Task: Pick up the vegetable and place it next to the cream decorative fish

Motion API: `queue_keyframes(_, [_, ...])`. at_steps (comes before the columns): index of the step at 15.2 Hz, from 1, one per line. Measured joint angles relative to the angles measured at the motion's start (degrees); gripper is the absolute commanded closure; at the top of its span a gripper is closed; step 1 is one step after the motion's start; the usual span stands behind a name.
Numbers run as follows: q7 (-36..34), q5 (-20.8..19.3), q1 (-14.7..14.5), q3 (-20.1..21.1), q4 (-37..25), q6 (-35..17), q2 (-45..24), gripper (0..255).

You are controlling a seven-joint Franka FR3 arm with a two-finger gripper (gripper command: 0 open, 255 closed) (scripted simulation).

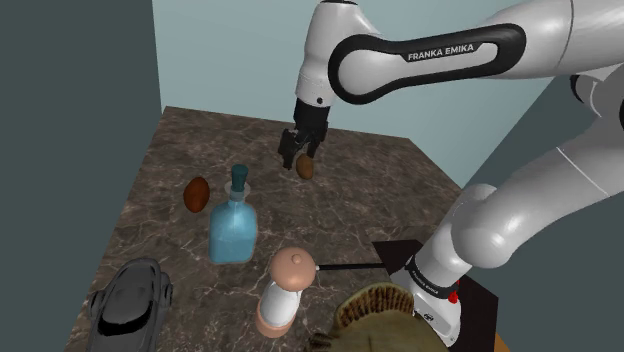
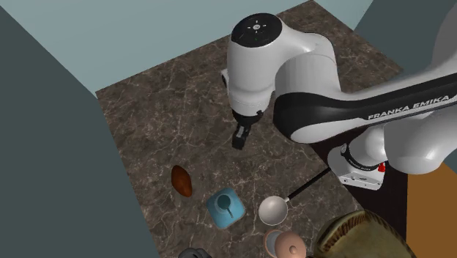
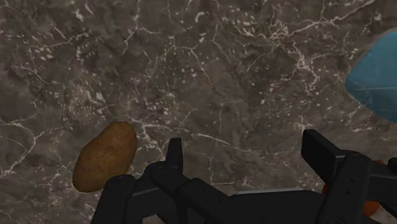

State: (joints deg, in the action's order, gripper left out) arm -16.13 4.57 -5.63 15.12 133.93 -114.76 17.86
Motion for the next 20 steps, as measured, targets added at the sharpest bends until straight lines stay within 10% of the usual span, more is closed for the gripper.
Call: queue_keyframes(20, [-24.08,-9.17,-6.50,5.49,-29.97,-12.29,-38.22,0])
